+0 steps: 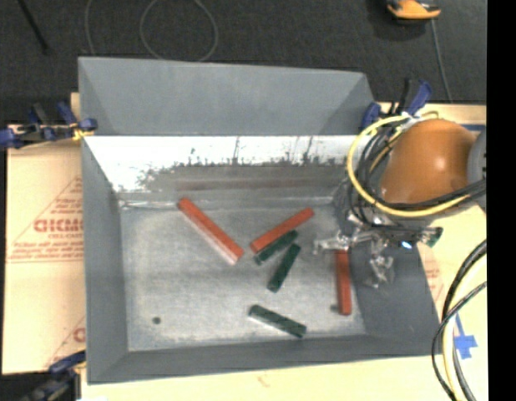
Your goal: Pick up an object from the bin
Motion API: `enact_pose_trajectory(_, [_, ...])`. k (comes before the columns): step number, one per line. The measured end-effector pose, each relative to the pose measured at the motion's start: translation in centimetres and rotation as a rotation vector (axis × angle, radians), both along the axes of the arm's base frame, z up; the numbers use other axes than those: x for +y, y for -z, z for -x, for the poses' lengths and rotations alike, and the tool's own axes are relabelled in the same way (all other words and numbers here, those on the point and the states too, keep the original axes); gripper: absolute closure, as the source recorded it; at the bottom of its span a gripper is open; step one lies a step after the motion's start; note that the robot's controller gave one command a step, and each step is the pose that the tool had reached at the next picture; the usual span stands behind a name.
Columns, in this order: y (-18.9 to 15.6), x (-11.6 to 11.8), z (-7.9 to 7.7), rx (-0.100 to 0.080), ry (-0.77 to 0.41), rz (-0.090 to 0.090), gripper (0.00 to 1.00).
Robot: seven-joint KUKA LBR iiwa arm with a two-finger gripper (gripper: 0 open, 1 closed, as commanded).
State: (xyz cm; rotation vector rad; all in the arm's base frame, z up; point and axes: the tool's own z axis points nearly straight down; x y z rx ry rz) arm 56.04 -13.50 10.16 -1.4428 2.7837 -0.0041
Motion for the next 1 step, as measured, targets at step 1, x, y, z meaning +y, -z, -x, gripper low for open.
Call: enact_pose_trajectory(1, [-1.74, 1.32, -1.39, 0.001, -0.276, 0.002, 0.0])
